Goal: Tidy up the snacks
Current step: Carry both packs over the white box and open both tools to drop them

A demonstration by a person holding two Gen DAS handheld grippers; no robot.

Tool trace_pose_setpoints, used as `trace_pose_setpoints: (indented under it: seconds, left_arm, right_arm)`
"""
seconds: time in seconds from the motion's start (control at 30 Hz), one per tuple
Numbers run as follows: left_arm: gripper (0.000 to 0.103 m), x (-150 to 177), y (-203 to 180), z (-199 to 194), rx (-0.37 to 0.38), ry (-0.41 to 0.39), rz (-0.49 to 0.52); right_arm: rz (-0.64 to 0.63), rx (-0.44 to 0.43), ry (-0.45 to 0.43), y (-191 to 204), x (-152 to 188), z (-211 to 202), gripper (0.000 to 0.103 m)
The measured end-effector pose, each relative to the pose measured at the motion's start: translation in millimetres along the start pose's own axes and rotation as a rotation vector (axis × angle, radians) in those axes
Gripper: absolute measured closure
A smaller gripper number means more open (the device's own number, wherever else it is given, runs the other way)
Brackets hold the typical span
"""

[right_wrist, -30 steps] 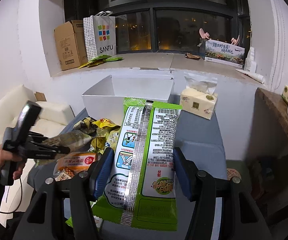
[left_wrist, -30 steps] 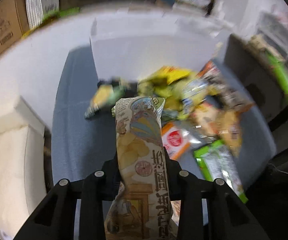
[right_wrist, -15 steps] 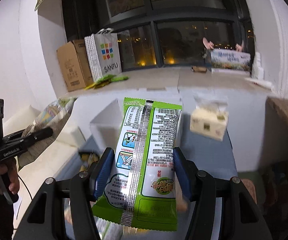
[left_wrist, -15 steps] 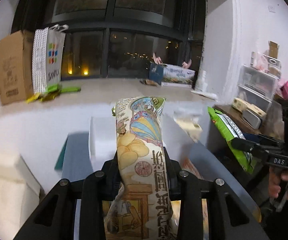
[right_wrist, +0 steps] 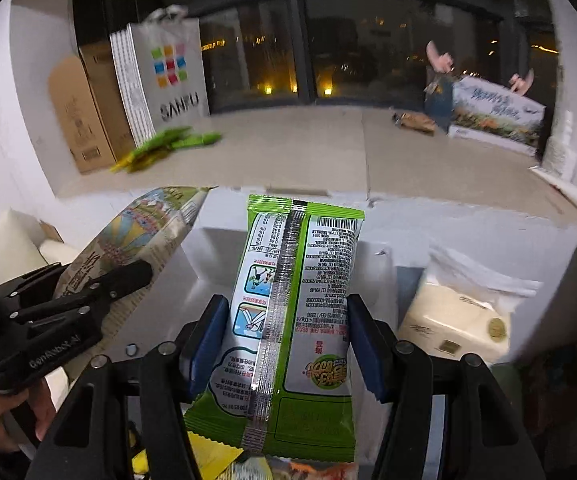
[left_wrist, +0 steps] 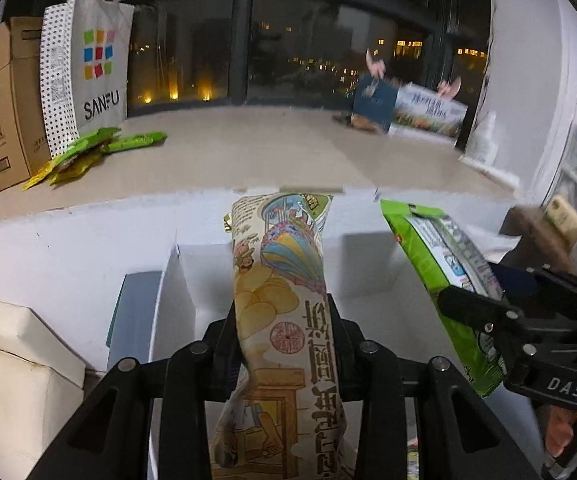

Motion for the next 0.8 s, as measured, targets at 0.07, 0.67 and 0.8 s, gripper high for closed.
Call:
trace_pose_setpoints:
  seconds: [0.07, 0.67, 0.8]
  left_arm:
    - [0.049, 3, 1, 7, -0.020, 0.024, -0.002]
    - [0.000, 27, 17, -135, 0.028, -0.291, 0.002]
    - [0.000, 55, 4, -179, 0.075, -0.314, 0.031]
  right_arm:
    - [0.006, -0.002, 0.020, -2, -1, 12, 0.038]
    - [0.077, -0.175, -0.238, -19, -8, -67, 0.000]
    - [0.001, -0.195, -0.253, -3, 14, -113, 0.000]
Point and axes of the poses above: each gripper's, at about its wrist camera, not at the fingertips, and z roughly the way its jaws point, y to its left, x to its underside, the point moved 5 cm from there along z, roughly the way its jaws point, and after that the axes turned 7 degrees about y, right-handed, at the moved point
